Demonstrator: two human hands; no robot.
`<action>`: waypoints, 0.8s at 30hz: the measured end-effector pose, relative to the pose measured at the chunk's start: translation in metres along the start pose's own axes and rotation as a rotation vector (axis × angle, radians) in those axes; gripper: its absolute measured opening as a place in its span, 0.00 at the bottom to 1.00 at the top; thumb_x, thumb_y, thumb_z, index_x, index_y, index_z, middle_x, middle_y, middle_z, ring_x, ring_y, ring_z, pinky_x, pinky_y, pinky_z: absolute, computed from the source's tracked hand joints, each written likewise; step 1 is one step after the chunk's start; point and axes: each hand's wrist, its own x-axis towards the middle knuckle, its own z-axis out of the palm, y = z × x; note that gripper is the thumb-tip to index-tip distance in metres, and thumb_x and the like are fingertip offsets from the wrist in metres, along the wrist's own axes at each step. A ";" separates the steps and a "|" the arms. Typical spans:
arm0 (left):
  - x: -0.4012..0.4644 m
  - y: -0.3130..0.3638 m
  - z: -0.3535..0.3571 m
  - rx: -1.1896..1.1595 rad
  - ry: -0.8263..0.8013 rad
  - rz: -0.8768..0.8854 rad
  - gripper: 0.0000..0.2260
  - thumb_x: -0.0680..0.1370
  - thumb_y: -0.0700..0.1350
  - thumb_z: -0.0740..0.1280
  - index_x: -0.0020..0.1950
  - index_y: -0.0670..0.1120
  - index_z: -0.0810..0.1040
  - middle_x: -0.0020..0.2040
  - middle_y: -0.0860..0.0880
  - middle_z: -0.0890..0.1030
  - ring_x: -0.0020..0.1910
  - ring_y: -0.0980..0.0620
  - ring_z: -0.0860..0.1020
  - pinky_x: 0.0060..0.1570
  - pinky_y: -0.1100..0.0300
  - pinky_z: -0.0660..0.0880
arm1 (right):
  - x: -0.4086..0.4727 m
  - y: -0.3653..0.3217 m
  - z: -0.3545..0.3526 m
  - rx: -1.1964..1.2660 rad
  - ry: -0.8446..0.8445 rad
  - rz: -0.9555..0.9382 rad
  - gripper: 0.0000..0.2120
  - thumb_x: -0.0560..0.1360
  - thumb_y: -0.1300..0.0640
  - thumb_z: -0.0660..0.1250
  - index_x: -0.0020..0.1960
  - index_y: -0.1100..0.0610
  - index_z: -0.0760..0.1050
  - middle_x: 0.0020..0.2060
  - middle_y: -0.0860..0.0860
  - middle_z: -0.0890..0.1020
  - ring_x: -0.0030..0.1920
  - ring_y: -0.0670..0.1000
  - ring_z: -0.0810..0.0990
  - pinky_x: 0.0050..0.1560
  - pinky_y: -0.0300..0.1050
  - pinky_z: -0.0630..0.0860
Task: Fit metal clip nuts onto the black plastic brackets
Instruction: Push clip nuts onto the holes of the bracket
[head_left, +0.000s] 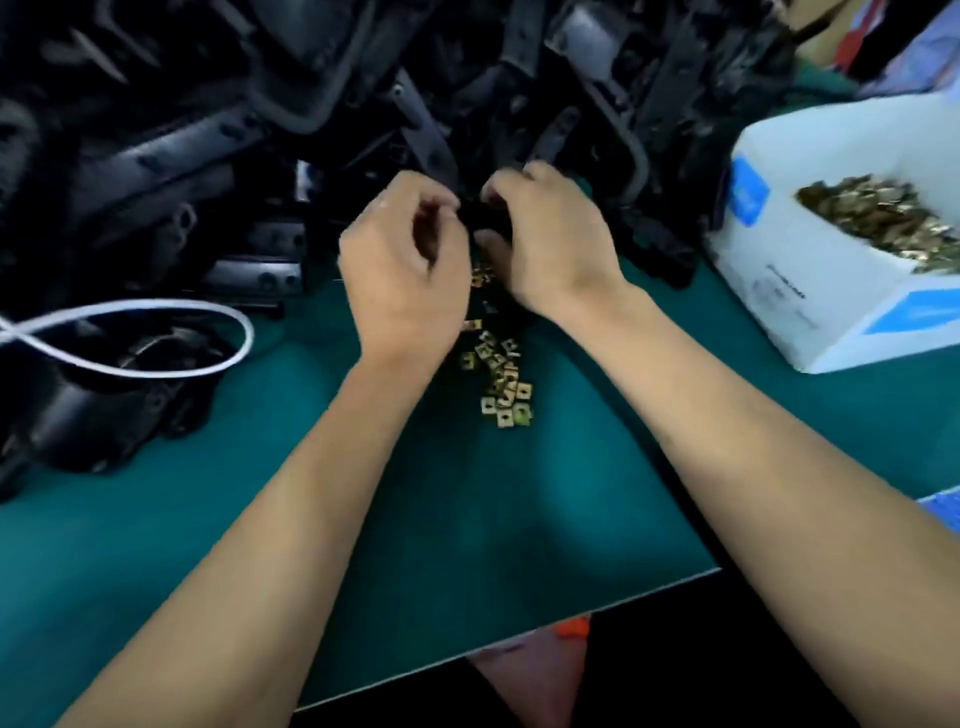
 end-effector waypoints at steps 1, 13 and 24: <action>0.000 -0.009 -0.007 0.023 -0.005 -0.013 0.07 0.77 0.41 0.64 0.47 0.44 0.82 0.40 0.53 0.82 0.40 0.54 0.79 0.45 0.55 0.77 | 0.003 -0.002 0.005 0.027 -0.034 0.000 0.16 0.79 0.50 0.70 0.65 0.53 0.76 0.61 0.55 0.76 0.58 0.61 0.79 0.53 0.52 0.76; 0.009 -0.046 -0.017 -0.135 0.111 -0.368 0.08 0.75 0.39 0.64 0.45 0.45 0.83 0.38 0.45 0.83 0.40 0.43 0.80 0.44 0.48 0.77 | 0.017 -0.013 0.031 -0.061 -0.022 0.111 0.30 0.76 0.36 0.71 0.67 0.56 0.71 0.63 0.58 0.72 0.50 0.64 0.81 0.41 0.52 0.74; 0.010 -0.048 -0.019 -0.263 0.127 -0.514 0.10 0.75 0.39 0.63 0.41 0.51 0.81 0.32 0.54 0.80 0.32 0.50 0.77 0.38 0.48 0.77 | 0.039 -0.023 0.036 -0.266 -0.012 -0.039 0.30 0.80 0.36 0.65 0.57 0.64 0.75 0.47 0.59 0.84 0.49 0.63 0.85 0.36 0.49 0.68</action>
